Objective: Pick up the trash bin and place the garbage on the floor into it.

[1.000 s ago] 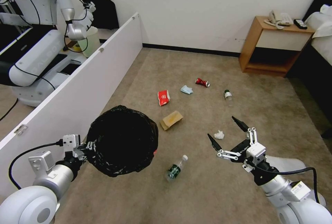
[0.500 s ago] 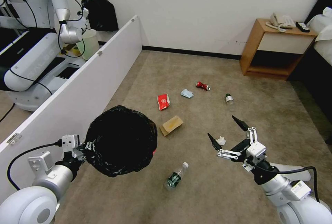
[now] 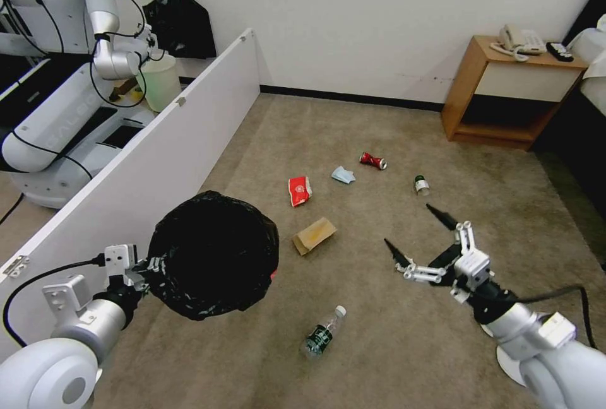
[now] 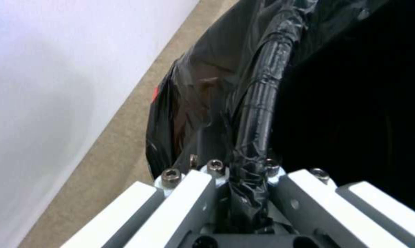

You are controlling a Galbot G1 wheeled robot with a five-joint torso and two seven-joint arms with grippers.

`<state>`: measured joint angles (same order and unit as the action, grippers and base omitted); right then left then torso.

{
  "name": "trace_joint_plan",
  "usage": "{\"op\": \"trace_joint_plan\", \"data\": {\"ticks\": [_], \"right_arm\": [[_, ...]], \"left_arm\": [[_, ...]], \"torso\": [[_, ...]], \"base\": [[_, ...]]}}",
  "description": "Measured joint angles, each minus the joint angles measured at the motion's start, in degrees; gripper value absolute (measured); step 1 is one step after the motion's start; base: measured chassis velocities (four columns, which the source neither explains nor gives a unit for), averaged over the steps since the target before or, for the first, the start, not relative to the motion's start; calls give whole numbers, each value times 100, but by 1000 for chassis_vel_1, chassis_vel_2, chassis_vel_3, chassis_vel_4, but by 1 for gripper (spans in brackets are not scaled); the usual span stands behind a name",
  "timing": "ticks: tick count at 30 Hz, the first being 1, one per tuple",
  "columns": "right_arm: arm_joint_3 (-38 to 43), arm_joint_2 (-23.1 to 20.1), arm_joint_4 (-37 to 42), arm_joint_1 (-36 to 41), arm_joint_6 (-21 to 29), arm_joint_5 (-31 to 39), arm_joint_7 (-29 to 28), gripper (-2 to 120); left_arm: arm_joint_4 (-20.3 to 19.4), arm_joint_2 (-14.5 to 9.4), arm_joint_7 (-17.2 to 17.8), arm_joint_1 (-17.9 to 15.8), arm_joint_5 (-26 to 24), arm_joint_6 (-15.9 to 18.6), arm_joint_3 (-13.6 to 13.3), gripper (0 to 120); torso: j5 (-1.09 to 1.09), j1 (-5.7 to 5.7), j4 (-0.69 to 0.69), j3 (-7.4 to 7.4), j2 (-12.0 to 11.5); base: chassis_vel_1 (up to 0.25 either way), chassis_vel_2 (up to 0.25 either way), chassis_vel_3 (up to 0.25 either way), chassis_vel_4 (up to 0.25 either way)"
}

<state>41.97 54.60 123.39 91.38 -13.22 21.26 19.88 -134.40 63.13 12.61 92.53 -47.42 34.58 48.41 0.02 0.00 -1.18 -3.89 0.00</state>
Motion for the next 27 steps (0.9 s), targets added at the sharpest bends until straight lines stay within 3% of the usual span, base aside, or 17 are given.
{"op": "trace_joint_plan", "data": {"ticks": [10,21,27], "right_arm": [[-297,-364,-293,211,189,0,-90,100],[-1165,-981,-1016,-359,319,279,-412,100],[-1739,-1427,-1444,-848,622,449,-453,100]], "left_arm": [[-56,109,-44,131,86,-24,56,0],[-18,166,-86,137,165,-62,56,0],[46,320,-189,187,288,-107,37,0]], "torso": [[-1,0,-3,0,0],[-1,0,-1,0,0],[-1,0,0,0,0]], "base": [[0,0,0,0],[0,0,0,0],[0,0,0,0]]}}
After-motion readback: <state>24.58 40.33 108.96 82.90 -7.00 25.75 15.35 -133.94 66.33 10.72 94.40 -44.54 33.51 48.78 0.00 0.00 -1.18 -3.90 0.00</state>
